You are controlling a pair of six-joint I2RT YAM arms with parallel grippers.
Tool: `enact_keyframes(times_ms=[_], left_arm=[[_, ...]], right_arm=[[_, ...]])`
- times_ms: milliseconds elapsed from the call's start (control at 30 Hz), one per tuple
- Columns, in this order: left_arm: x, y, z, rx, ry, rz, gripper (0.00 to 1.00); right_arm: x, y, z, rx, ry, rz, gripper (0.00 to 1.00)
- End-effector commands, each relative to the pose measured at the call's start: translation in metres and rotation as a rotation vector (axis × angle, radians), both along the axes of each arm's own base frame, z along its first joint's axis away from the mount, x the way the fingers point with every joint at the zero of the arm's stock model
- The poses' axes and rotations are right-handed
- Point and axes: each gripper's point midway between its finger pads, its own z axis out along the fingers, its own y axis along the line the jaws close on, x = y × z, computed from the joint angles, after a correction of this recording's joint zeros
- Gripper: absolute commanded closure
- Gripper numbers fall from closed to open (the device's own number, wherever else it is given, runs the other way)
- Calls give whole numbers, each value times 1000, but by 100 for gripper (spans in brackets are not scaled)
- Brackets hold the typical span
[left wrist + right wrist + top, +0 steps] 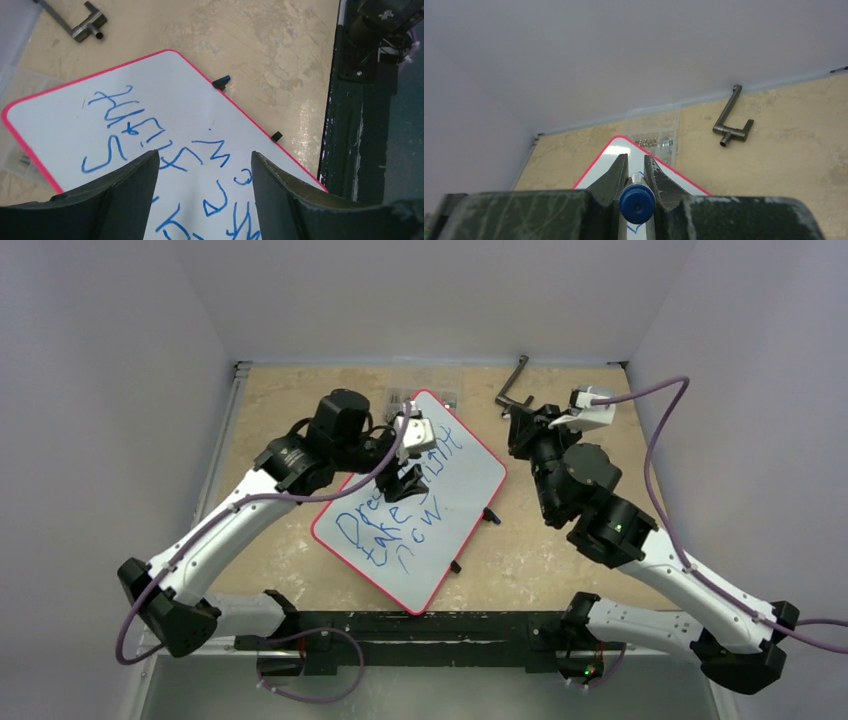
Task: Write a sentence on the whiteboard
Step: Pick up the pen cap from the center of the board.
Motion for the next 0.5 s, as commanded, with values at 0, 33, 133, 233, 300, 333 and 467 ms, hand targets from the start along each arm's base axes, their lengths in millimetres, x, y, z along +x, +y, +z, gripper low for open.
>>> enact_keyframes(times_ms=[0,33,133,233,300,333,467], left_arm=[[-8,-40,4,15,-186,-291,34],[-12,-48,-2,26,-210,-343,34],[-23,-71,-22,67,-278,-465,32],[-26,-93,-34,98,-288,-542,32],[-28,-107,-42,128,-283,-572,33],[-27,-113,-46,147,-291,-579,34],[-21,-139,-73,229,-313,-600,35]], right_arm=[[-3,-25,40,12,-47,-80,100],[-4,-27,45,18,-53,-85,100],[-8,-33,61,30,-75,-88,100],[-13,-43,72,50,-94,-100,100],[-19,-51,79,72,-111,-104,100],[-22,-55,83,84,-121,-107,100],[-34,-73,99,131,-155,-119,100]])
